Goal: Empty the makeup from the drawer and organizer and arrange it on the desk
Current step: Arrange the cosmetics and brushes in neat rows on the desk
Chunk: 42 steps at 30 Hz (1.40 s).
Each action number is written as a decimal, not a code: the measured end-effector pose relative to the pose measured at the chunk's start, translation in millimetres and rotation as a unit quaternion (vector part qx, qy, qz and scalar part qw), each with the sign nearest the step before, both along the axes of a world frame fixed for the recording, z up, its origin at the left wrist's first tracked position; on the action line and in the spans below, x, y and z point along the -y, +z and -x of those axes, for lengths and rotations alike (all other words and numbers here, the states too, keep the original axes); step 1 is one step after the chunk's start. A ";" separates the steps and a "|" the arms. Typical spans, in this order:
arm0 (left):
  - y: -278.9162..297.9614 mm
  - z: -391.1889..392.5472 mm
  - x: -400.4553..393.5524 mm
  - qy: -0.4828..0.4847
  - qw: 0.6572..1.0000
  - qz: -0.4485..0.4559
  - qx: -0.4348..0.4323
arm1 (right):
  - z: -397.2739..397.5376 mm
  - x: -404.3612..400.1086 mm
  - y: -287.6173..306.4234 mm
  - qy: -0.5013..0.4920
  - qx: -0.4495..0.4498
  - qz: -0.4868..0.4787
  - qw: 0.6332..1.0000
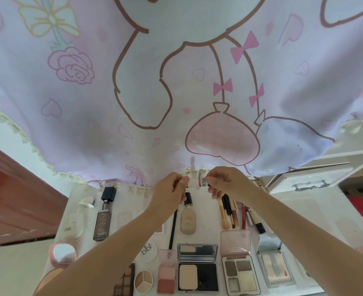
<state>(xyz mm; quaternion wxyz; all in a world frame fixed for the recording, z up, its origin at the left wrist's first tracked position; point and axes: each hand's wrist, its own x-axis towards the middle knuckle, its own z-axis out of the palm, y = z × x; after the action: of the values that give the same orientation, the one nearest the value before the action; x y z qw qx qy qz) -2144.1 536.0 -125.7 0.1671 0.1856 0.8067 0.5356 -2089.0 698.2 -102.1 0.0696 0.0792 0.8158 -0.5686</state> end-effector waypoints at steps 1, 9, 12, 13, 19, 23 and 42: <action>0.1 0.1 -0.3 -0.001 1.000 0.000 0.000 | -0.7 -0.3 -0.4 -0.008 -0.011 -0.009 1.000; -1.4 -0.8 0.3 0.015 1.000 -0.002 0.021 | -2.3 -3.7 -2.8 -0.032 -0.037 0.005 0.999; -5.2 -1.7 -0.3 0.022 0.999 -0.008 0.042 | -3.5 -3.1 -5.5 -0.043 -0.029 0.007 0.999; -6.4 -1.9 -0.5 0.024 0.999 -0.007 0.047 | -3.9 -3.0 -6.4 -0.049 -0.027 0.009 0.998; -9.3 -2.5 -0.5 0.030 0.998 0.000 0.063 | -4.1 -3.0 -15.0 -0.058 -0.022 0.014 0.998; -10.2 -2.0 2.8 0.023 0.998 0.012 0.052 | -2.8 -3.4 -16.7 -0.063 -0.010 0.038 0.997; -27.6 -4.4 -2.7 -0.046 0.964 -0.032 0.262 | -4.7 -14.8 -27.1 -0.109 0.029 0.041 0.993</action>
<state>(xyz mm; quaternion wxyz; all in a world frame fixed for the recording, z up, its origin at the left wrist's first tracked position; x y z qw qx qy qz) -2139.7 538.7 -153.3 0.3908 0.0806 0.7082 0.5825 -2084.3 713.0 -129.2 0.0339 0.1817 0.7760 -0.6030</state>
